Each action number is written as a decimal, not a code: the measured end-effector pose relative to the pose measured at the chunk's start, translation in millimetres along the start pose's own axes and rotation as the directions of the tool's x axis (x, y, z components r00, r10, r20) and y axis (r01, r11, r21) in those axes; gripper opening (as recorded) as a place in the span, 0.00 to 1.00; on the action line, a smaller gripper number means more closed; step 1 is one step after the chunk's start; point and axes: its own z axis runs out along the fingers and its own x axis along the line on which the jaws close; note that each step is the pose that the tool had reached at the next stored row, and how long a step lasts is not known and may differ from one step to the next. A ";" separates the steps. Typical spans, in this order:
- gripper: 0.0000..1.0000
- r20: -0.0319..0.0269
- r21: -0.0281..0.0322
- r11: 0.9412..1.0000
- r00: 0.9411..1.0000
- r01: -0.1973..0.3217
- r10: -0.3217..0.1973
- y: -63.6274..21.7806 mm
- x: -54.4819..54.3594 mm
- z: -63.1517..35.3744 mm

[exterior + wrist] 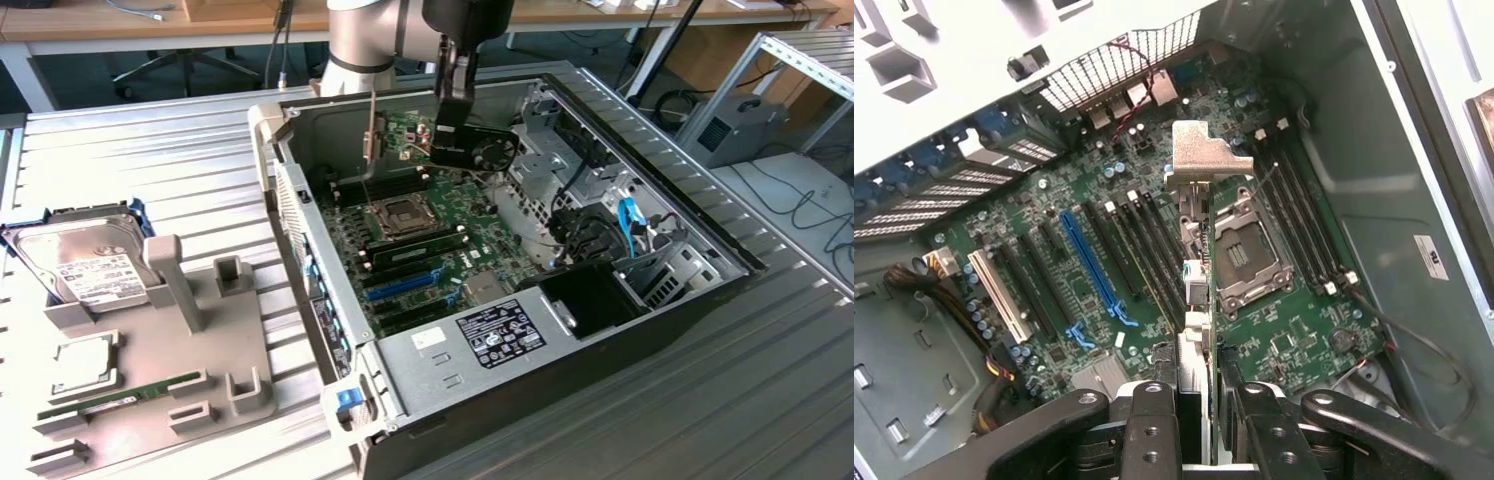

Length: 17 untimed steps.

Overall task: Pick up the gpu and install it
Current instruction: 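Insert the gpu into the slot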

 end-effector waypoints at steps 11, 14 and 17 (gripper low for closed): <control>0.27 0.001 -0.001 1.000 1.000 0.028 -0.028 0.0 0.0 0.0; 0.27 0.001 -0.001 0.999 0.999 0.037 -0.037 0.0 0.0 0.0; 0.27 0.001 -0.001 0.999 0.999 0.044 -0.044 0.0 0.0 0.0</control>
